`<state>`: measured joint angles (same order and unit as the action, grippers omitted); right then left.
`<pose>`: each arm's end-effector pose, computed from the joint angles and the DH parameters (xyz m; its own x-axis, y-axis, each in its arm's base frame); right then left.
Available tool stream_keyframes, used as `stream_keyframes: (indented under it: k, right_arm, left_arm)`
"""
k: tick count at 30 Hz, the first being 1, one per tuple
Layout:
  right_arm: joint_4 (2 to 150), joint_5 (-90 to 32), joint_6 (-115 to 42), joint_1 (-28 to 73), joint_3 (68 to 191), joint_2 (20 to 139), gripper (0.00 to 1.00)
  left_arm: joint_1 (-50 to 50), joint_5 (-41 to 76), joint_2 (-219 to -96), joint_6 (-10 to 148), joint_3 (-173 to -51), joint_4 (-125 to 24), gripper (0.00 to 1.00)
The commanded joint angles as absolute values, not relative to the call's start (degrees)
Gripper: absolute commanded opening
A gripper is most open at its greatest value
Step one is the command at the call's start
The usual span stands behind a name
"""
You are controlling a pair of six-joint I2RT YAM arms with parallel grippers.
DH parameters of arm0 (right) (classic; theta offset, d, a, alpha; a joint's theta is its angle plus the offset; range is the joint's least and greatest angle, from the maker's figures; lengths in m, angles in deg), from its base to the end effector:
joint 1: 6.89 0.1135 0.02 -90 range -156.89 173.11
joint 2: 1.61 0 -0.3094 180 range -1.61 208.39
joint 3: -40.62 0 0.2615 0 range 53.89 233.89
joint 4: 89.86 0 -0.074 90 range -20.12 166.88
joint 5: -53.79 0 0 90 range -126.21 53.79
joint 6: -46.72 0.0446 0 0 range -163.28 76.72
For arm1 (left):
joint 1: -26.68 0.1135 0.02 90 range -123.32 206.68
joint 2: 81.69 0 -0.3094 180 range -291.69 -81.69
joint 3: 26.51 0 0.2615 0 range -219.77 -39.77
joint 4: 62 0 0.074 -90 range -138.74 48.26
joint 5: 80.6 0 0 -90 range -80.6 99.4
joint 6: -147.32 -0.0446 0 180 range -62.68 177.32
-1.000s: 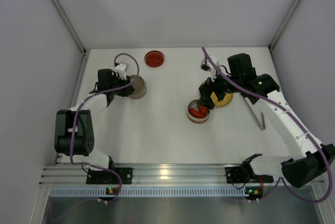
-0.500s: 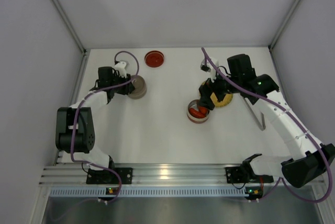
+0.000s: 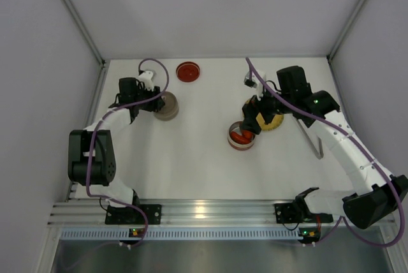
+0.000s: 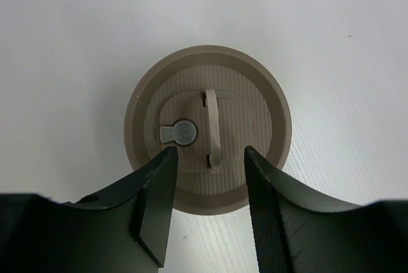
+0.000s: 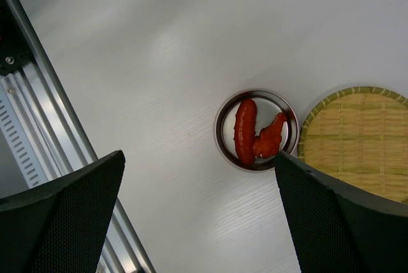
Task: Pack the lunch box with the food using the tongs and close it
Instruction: Close the box lid on the packing box.
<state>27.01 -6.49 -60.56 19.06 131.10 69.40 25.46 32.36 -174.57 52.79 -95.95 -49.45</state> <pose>0.2128 0.1282 0.4154 -0.3841 -0.4738 -0.7925 -0.8552 0.5061 0.1119 0.3681 -0.0252 0.2509 -0.5592 0.0846 -0.8247 0.3805 0.9100 -0.1646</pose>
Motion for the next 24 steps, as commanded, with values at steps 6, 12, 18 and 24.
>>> stream_keyframes:
  k: [6, 12, 18, 24]
  right_arm:
    - [28.89, -5.27, -60.33, 17.89, 130.09, 68.27, 0.99]
    - [28.98, -5.44, -60.68, 17.89, 129.91, 68.18, 0.99]
    - [29.33, -5.53, -60.77, 17.98, 129.03, 67.74, 0.99]
    - [29.51, -5.71, -61.21, 17.98, 128.16, 67.30, 0.99]
  left_arm:
    - [23.25, 30.58, -176.26, 50.29, -100.06, -49.01, 0.47]
    - [22.90, 28.91, -178.19, 49.41, -102.25, -45.67, 0.33]
    - [21.67, 26.98, -178.46, 47.48, -104.54, -42.42, 0.02]
    - [20.79, 23.64, -178.46, 50.63, -111.65, -33.99, 0.00]
